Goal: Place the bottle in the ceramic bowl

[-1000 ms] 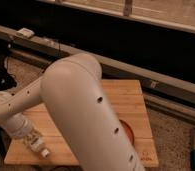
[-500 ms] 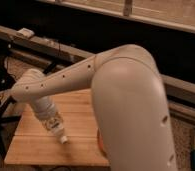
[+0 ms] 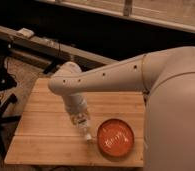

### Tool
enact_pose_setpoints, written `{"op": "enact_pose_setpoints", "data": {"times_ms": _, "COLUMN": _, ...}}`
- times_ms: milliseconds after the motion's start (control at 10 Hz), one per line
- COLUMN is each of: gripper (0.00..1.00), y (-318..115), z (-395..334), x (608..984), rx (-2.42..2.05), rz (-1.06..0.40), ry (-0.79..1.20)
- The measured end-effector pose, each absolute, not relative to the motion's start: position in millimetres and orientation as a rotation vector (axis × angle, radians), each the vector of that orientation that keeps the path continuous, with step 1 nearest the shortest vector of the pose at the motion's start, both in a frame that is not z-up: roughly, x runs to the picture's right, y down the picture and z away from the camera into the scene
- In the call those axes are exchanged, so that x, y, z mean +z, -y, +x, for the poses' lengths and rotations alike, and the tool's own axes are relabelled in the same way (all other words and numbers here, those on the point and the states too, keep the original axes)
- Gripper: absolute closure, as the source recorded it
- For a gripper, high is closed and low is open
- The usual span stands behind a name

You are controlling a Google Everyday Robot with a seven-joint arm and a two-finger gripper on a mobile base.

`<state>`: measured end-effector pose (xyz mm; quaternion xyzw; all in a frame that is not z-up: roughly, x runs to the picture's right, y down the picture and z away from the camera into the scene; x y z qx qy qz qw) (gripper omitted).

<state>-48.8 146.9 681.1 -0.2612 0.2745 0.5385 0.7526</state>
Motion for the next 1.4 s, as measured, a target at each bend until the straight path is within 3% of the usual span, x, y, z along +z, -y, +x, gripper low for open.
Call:
{"op": "enact_pose_setpoints", "data": {"times_ms": 400, "gripper": 0.97, "y": -165, "z": 30, "x": 713, "rx": 1.28, "rz": -0.505, "ry": -0.844}}
{"op": "enact_pose_setpoints", "data": {"times_ms": 600, "gripper": 0.82, "y": -179, "z": 45, "x": 728, "rx": 1.304, "rz": -0.499, "ry": -0.92}}
{"op": "enact_pose_setpoints", "data": {"times_ms": 800, "gripper": 0.61, "y": -192, "z": 60, "x": 740, "rx": 1.337, "rz": -0.504, "ry": -1.007}}
{"op": "enact_pose_setpoints", "data": {"times_ms": 1200, "gripper": 0.24, "y": -202, "z": 92, "x": 733, "rx": 1.42, "rz": -0.518, "ry": -1.114}}
{"op": "enact_pose_setpoints", "data": {"times_ms": 1400, "gripper": 0.2, "y": -206, "z": 91, "x": 727, "rx": 1.4, "rz": -0.517, "ry": -1.151}}
